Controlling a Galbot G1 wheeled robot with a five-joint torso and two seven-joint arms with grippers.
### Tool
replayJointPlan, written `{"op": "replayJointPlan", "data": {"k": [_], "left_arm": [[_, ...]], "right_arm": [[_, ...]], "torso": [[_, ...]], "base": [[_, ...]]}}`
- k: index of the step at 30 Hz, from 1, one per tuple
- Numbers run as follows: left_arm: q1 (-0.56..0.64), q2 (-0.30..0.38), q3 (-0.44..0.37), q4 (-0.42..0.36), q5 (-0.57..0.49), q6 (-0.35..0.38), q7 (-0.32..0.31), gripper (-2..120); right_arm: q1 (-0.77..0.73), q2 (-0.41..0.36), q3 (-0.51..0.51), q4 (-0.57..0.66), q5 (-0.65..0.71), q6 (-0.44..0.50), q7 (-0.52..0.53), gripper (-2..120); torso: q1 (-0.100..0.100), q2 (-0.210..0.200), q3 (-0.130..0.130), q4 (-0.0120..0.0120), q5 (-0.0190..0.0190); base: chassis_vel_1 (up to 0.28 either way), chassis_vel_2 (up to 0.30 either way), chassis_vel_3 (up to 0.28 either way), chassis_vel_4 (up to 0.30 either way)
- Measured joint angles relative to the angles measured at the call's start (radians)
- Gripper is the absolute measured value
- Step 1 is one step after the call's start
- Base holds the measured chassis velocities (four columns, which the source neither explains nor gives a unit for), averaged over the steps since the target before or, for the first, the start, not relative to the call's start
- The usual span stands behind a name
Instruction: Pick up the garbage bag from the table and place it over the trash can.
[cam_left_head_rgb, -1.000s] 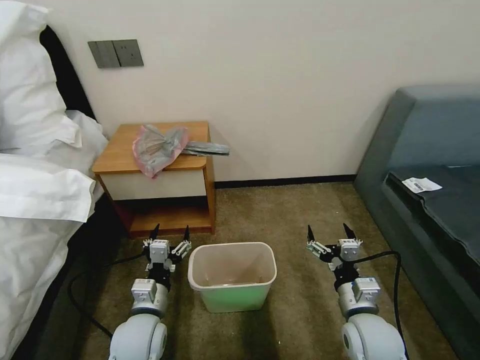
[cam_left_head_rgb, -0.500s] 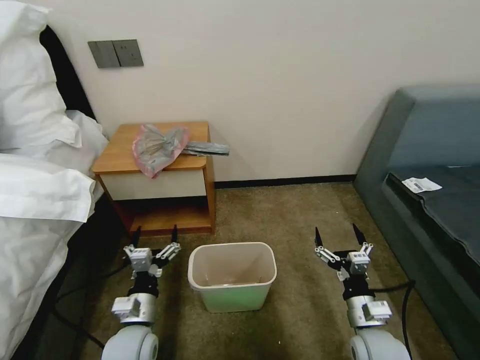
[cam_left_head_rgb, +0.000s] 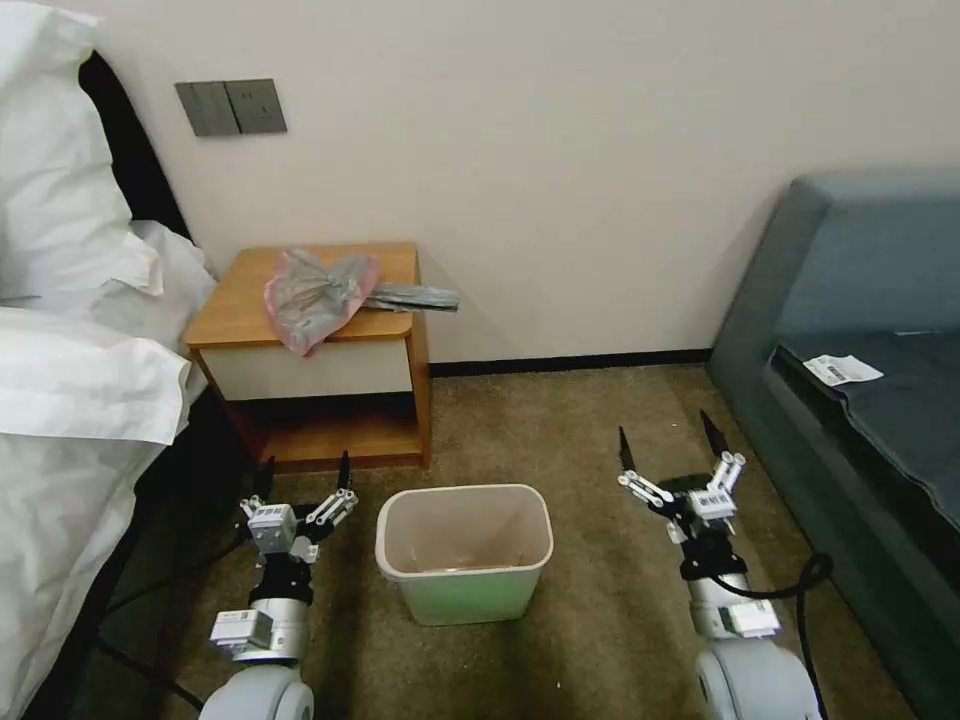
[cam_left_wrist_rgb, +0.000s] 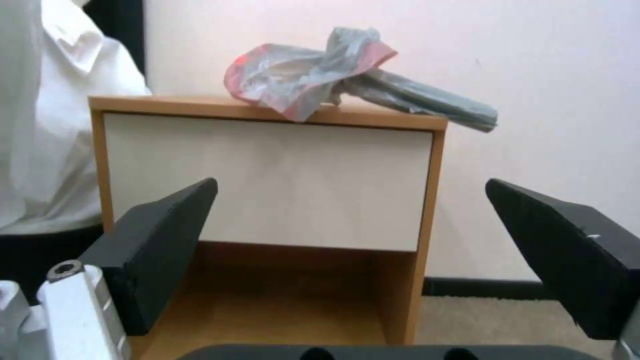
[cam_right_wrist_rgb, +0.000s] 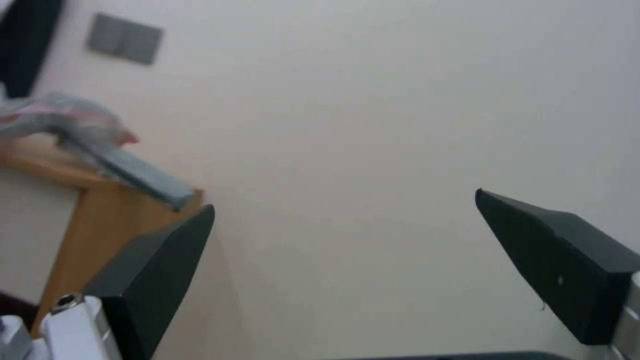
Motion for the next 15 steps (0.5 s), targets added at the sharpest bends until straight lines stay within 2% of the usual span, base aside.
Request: {"op": "replayJointPlan", "data": {"k": [2, 6, 9, 10, 15], "left_arm": [[0.003, -0.008, -0.003, -0.01, 0.011, -0.006, -0.014, 100], [0.009, -0.011, -0.011, -0.021, 0.015, -0.009, -0.02, 100], [0.019, -0.019, -0.02, -0.035, 0.016, -0.009, -0.027, 100], [0.019, -0.019, -0.02, -0.035, 0.016, -0.009, -0.027, 100], [0.006, -0.028, -0.022, -0.011, 0.015, -0.009, -0.034, 100]], "right_arm": [[0.071, -0.066, -0.066, -0.024, -0.006, -0.055, 0.024, 100], [0.142, -0.12, -0.121, -0.059, -0.02, -0.094, 0.038, 100], [0.307, -0.203, -0.238, -0.163, -0.08, -0.135, 0.042, 100], [0.307, -0.203, -0.238, -0.163, -0.08, -0.135, 0.042, 100], [0.498, -0.245, -0.39, -0.305, -0.101, -0.207, 0.038, 100]], "torso": [[0.0, 0.0, 0.0, 0.0, 0.0], [0.0, 0.0, 0.0, 0.0003, 0.0], [0.0, 0.0, 0.0, 0.0002, 0.0001], [0.0, 0.0, 0.0, 0.0002, 0.0001], [0.0, 0.0, 0.0, -0.0002, -0.0002]], "base": [[0.0, 0.0, 0.0, 0.0], [0.0, 0.0, 0.0, 0.0], [0.0, 0.0, 0.0, 0.0], [0.0, 0.0, 0.0, 0.0], [0.0, 0.0, 0.0, 0.0]]}}
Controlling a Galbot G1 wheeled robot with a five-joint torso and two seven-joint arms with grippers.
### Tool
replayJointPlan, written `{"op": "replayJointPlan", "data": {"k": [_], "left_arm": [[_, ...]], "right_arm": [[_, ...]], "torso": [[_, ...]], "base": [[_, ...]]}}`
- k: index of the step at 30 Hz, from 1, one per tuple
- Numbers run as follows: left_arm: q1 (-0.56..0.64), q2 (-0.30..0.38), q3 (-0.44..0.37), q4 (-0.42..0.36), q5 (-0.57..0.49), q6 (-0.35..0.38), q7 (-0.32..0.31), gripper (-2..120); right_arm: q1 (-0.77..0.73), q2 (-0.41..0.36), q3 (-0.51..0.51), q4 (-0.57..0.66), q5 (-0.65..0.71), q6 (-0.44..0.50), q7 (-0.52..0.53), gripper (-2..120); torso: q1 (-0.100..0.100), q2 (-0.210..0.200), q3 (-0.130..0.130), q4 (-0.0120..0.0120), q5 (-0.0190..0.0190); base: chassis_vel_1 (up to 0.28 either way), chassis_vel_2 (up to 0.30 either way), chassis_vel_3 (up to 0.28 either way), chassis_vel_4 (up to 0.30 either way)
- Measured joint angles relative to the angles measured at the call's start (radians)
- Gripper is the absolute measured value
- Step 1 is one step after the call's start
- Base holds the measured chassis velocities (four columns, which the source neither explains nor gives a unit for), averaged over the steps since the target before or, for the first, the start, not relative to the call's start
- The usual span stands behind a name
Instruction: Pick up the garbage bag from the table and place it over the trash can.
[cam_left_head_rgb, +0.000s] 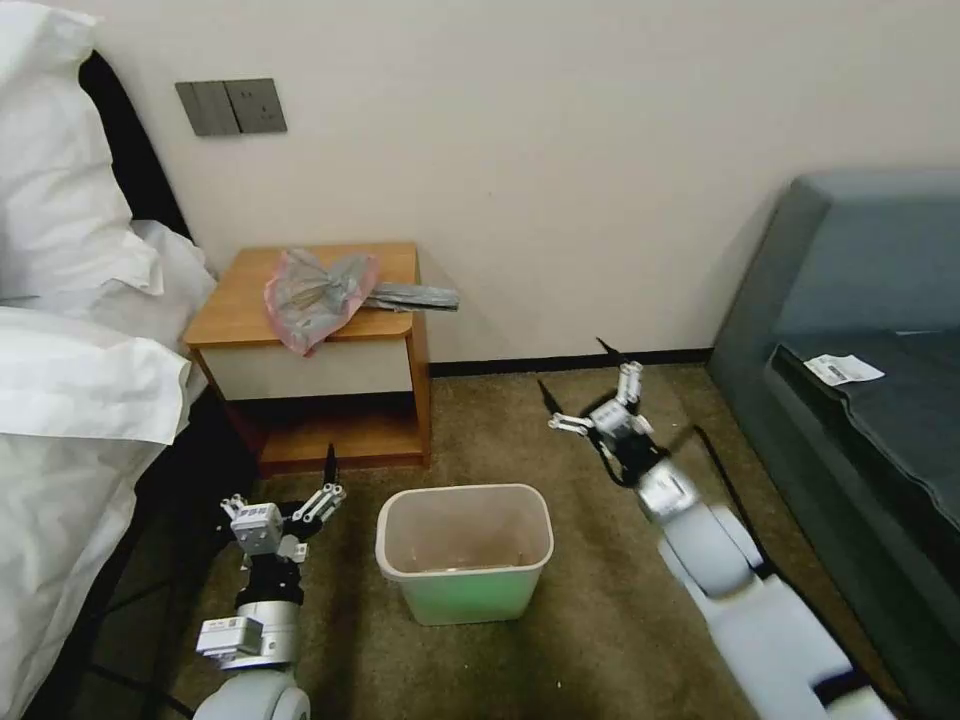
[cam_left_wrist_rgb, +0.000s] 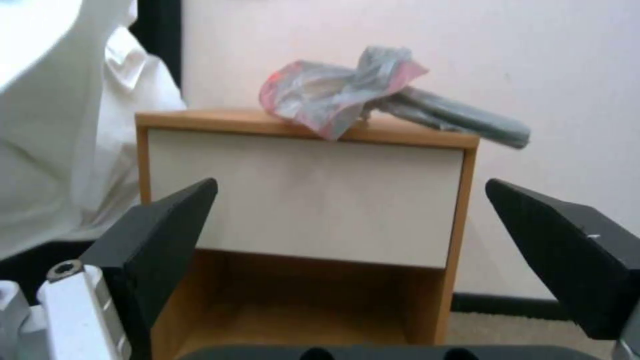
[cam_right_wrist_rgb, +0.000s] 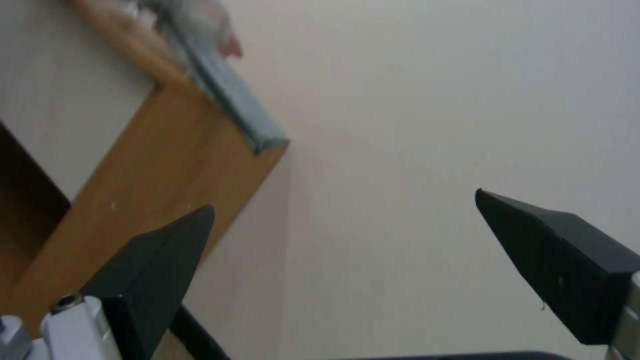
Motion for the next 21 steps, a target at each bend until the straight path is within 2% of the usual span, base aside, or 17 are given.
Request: {"op": "replayJointPlan", "data": {"k": [2, 5, 9, 10, 17, 20, 21], "left_arm": [[-0.004, 0.0, 0.0, 0.006, 0.0, 0.001, -0.001, 100], [-0.023, -0.007, 0.0, 0.033, 0.0, 0.003, -0.004, 100], [-0.034, -0.015, 0.001, 0.048, 0.0, 0.005, -0.004, 100], [-0.038, -0.022, 0.001, 0.056, 0.0, 0.005, -0.004, 100], [-0.047, -0.037, 0.002, 0.079, 0.0, 0.001, -0.004, 100], [-0.054, -0.053, 0.004, 0.089, 0.0, 0.0, -0.004, 100], [-0.054, -0.053, 0.004, 0.089, 0.0, 0.0, -0.004, 100]], "right_arm": [[0.046, -0.002, -0.034, -0.034, 0.001, -0.014, 0.0, 100], [0.225, 0.006, -0.16, -0.161, -0.002, -0.032, 0.002, 100], [0.321, 0.025, -0.239, -0.254, -0.019, -0.033, 0.002, 100], [0.384, 0.043, -0.289, -0.318, -0.034, -0.031, 0.002, 100], [0.513, 0.096, -0.39, -0.438, -0.057, -0.032, -0.001, 100], [0.631, 0.15, -0.483, -0.572, -0.081, -0.03, 0.014, 100], [0.631, 0.15, -0.483, -0.572, -0.081, -0.03, 0.014, 100]], "torso": [[0.0, 0.0, 0.0, 0.0002, 0.0001], [0.0, 0.0, 0.0, 0.0002, 0.0], [0.0, 0.0, 0.0, 0.0005, 0.0], [0.0, 0.0, 0.0, 0.0003, 0.0002], [0.0, 0.0, 0.0, 0.0005, -0.0001], [0.0, 0.0, 0.0, 0.0004, -0.0001], [0.0, 0.0, 0.0, 0.0004, -0.0001]], "base": [[0.0, 0.0, 0.0, 0.0], [0.0, 0.0, 0.0, 0.0], [0.0, 0.0, 0.0, 0.0], [0.0, 0.0, 0.0, 0.0], [0.0, 0.0, 0.0, 0.0], [0.0, 0.0, 0.0, 0.0], [0.0, 0.0, 0.0, 0.0]]}}
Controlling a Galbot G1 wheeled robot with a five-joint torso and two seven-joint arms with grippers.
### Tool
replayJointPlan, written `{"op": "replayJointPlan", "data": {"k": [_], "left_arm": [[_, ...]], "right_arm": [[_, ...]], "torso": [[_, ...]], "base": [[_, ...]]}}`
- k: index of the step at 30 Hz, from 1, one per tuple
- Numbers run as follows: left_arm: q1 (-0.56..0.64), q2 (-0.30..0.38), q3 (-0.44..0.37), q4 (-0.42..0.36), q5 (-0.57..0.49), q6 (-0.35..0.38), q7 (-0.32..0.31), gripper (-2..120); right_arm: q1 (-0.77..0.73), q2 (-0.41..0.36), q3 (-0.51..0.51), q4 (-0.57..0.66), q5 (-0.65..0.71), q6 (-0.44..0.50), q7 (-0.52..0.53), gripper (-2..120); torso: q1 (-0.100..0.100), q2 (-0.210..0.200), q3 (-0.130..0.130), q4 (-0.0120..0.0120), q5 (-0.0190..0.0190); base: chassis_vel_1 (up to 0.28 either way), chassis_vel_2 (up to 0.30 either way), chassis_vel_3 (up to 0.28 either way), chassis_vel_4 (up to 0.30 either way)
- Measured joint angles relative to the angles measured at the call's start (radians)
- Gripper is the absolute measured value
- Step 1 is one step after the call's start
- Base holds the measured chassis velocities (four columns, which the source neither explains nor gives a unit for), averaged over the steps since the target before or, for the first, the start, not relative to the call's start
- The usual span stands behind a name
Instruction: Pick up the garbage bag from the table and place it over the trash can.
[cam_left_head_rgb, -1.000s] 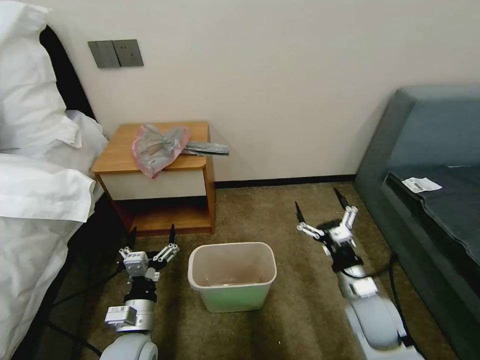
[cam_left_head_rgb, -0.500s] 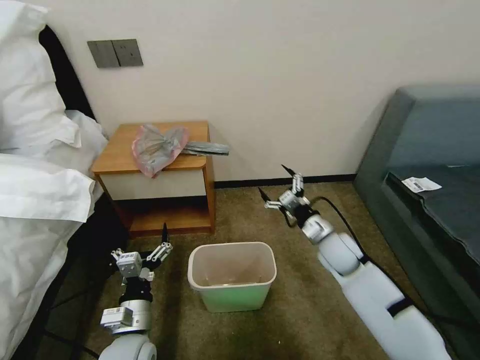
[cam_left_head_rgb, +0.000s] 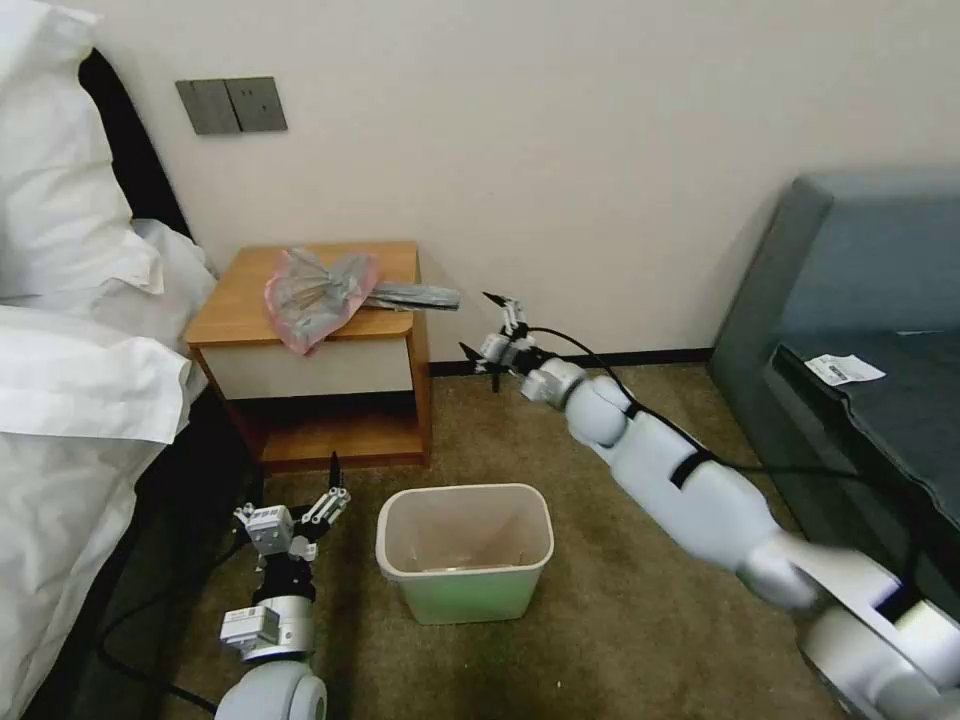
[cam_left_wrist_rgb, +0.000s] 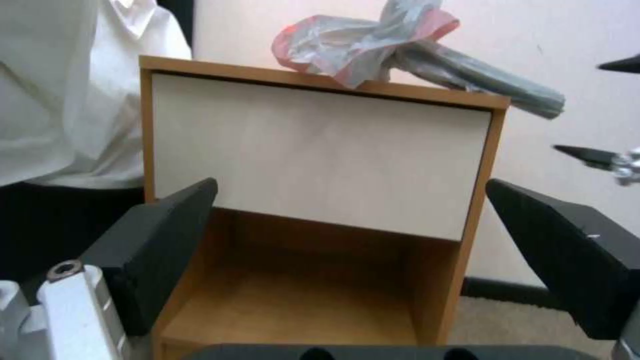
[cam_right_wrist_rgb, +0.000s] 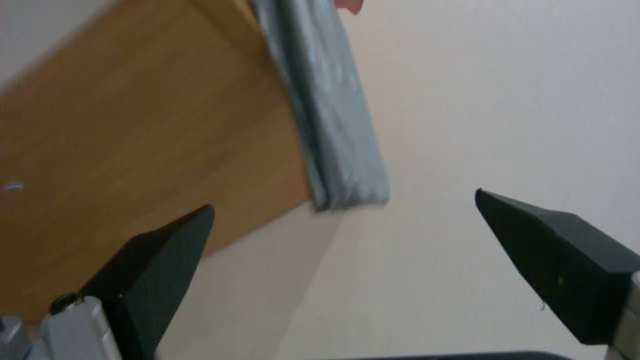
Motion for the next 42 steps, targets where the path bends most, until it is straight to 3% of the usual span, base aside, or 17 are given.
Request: {"op": "replayJointPlan", "data": {"k": [3, 8, 21, 30, 33, 38, 42], "left_arm": [[-0.006, -0.024, 0.007, 0.002, 0.007, 0.001, 0.0, 100], [-0.004, -0.039, 0.01, 0.013, 0.019, 0.0, 0.0, 100], [0.003, -0.07, 0.015, 0.006, 0.038, -0.005, 0.0, 100], [0.012, -0.075, 0.01, 0.001, 0.04, -0.014, -0.001, 100], [0.013, -0.079, 0.01, 0.0, 0.042, -0.016, -0.002, 100], [0.013, -0.079, 0.008, -0.003, 0.042, -0.016, -0.002, 100], [0.011, -0.08, 0.008, -0.004, 0.042, -0.016, -0.002, 100]], "right_arm": [[0.093, 0.061, -0.054, -0.124, -0.012, 0.019, 0.017, 100], [0.133, 0.118, -0.096, -0.193, -0.024, 0.032, 0.024, 100], [0.157, 0.214, -0.065, -0.335, -0.087, 0.071, 0.041, 100], [0.159, 0.204, -0.064, -0.321, -0.092, 0.074, 0.047, 73], [0.16, 0.192, -0.083, -0.302, -0.076, 0.067, 0.05, 56], [0.16, 0.185, -0.097, -0.293, -0.065, 0.061, 0.051, 43], [0.16, 0.183, -0.101, -0.291, -0.057, 0.059, 0.053, 23]], "torso": [[0.0, 0.0, 0.0, -0.0002, 0.0], [0.0, 0.0, 0.0, -0.0001, 0.0001], [0.0, 0.0, 0.0, -0.0002, 0.0001], [0.0, 0.0, 0.0, -0.0002, 0.0001], [0.0, 0.0, 0.0, -0.0001, 0.0002], [0.0, 0.0, 0.0, -0.0002, 0.0002], [0.0, 0.0, 0.0, -0.0001, 0.0002]], "base": [[0.0, 0.0, 0.0, 0.0], [0.0, 0.0, 0.0, 0.0], [0.0, 0.0, 0.0, 0.0], [0.0, 0.0, 0.0, 0.0], [0.0, 0.0, 0.0, 0.0], [0.0, 0.0, 0.0, 0.0], [0.0, 0.0, 0.0, 0.0]]}}
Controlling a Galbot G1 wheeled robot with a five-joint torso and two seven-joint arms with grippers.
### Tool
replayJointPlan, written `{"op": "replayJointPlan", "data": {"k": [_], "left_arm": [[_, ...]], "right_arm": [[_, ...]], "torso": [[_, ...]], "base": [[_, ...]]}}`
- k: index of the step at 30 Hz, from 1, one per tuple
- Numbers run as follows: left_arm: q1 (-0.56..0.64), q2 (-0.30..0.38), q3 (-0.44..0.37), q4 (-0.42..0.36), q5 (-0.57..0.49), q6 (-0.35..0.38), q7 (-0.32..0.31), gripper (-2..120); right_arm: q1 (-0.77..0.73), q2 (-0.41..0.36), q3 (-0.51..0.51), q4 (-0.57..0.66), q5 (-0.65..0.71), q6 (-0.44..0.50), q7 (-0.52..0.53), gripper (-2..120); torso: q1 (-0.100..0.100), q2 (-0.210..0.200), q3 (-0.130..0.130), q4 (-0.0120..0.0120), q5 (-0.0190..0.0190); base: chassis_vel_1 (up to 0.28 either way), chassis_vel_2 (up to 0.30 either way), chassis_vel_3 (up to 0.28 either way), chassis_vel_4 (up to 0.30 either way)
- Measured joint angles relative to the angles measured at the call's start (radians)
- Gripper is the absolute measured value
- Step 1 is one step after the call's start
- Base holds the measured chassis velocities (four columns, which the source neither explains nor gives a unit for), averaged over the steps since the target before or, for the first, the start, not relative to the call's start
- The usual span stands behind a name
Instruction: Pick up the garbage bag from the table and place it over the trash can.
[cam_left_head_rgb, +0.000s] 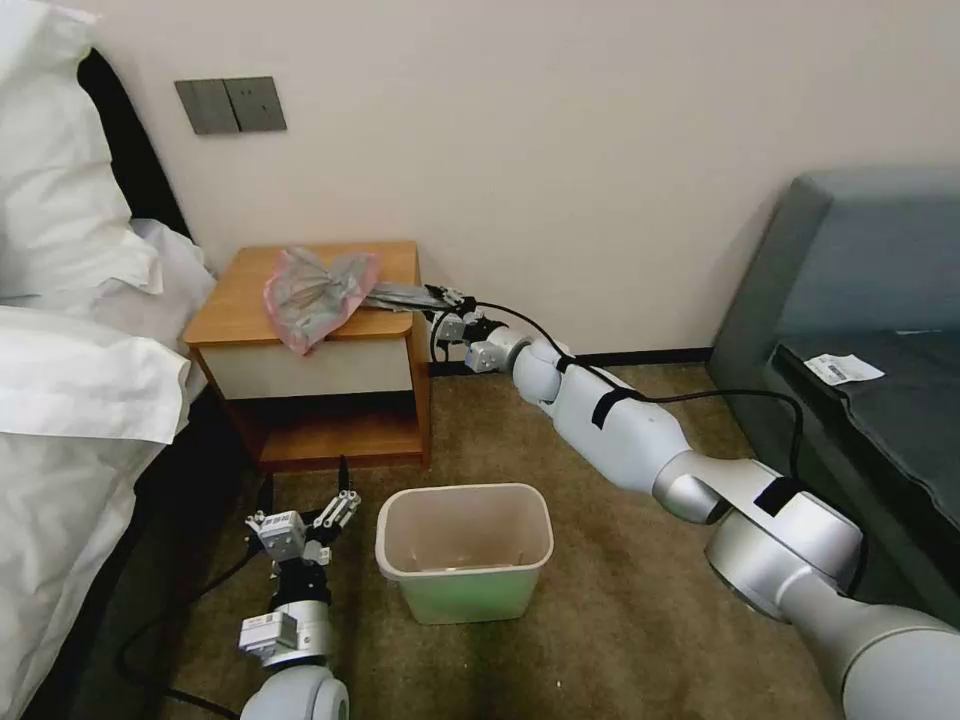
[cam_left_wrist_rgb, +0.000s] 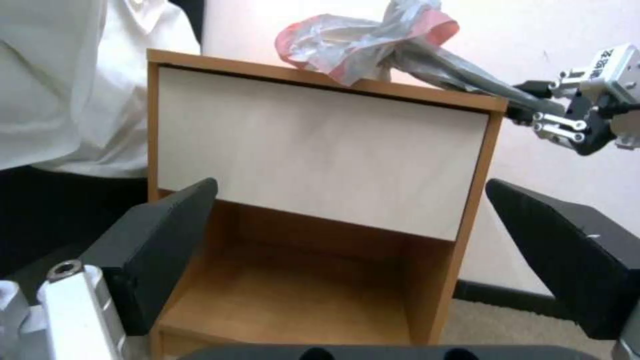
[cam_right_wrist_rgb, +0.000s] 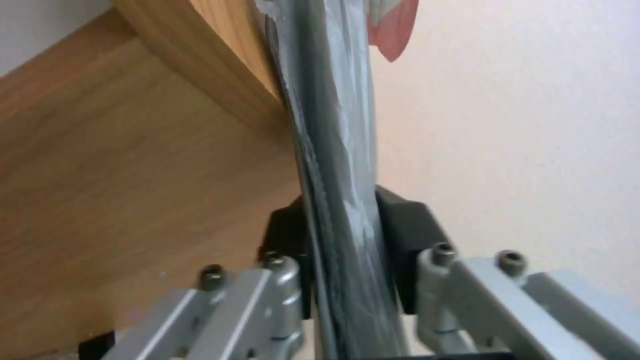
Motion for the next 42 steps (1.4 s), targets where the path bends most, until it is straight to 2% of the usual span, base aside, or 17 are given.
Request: {"op": "replayJointPlan", "data": {"k": [1, 5, 7, 15, 20, 25, 28, 29, 32, 42], "left_arm": [[0.0, 0.0, 0.0, 0.0, 0.0, 0.0, 0.0, 100], [0.001, 0.0, 0.004, 0.001, 0.002, -0.003, 0.0, 100], [0.002, 0.0, 0.004, 0.002, 0.003, -0.003, 0.0, 100], [0.002, 0.009, 0.002, 0.005, 0.021, -0.003, -0.009, 100], [0.009, 0.019, -0.012, 0.006, 0.017, -0.003, -0.022, 100], [0.022, 0.034, -0.024, -0.017, -0.007, 0.009, -0.04, 100], [0.02, 0.049, -0.033, -0.035, -0.023, 0.023, -0.059, 100], [0.02, 0.049, -0.033, -0.035, -0.023, 0.023, -0.059, 100], [0.02, 0.063, -0.047, -0.064, -0.046, 0.042, -0.094, 100], [0.03, 0.082, -0.153, -0.14, -0.102, 0.095, -0.14, 100]], "right_arm": [[0.0, 0.0, 0.0, 0.0, 0.0, 0.0, 0.0, 23], [0.003, -0.005, -0.003, 0.007, 0.007, -0.001, 0.0, 4], [0.003, -0.007, -0.003, 0.008, 0.008, -0.001, 0.0, 1], [0.002, -0.012, 0.012, 0.024, 0.023, -0.004, 0.005, 0], [-0.024, -0.046, 0.038, 0.087, 0.034, -0.014, 0.007, 0], [-0.084, -0.096, 0.074, 0.21, 0.063, -0.038, 0.017, 0], [-0.172, -0.136, 0.111, 0.345, 0.08, -0.066, 0.026, 0], [-0.172, -0.136, 0.111, 0.345, 0.08, -0.066, 0.026, 0], [-0.293, -0.158, 0.152, 0.474, 0.082, -0.085, 0.027, 0], [-0.445, -0.194, 0.198, 0.622, 0.046, -0.088, 0.023, 0]], "torso": [[0.0, 0.0, 0.0, 0.0, 0.0], [0.0, 0.0, 0.0, 0.0, 0.0], [0.0, 0.0, 0.0, 0.0, 0.0], [0.0, 0.0, 0.0, 0.0001, 0.0], [0.0, 0.0, 0.0, -0.0002, -0.0001], [0.0, 0.0, 0.0, 0.0001, 0.0], [0.0, 0.0, 0.0, 0.0, -0.0001], [0.0, 0.0, 0.0, 0.0, -0.0001], [0.0, 0.0, 0.0, 0.0, 0.0], [0.0, 0.0, 0.0, 0.0002, 0.0]], "base": [[0.0, 0.0, 0.0, 0.0], [0.0, 0.0, 0.0, 0.0], [0.0, 0.0, 0.0, 0.0], [0.0, 0.0, 0.0, 0.0], [0.0, 0.0, 0.0, 0.0], [0.0, 0.0, 0.0, 0.0], [0.0, 0.0, 0.0, 0.0], [0.0, 0.0, 0.0, 0.0], [0.0, 0.0, 0.0, 0.0], [0.0, 0.0, 0.0, 0.0]]}}
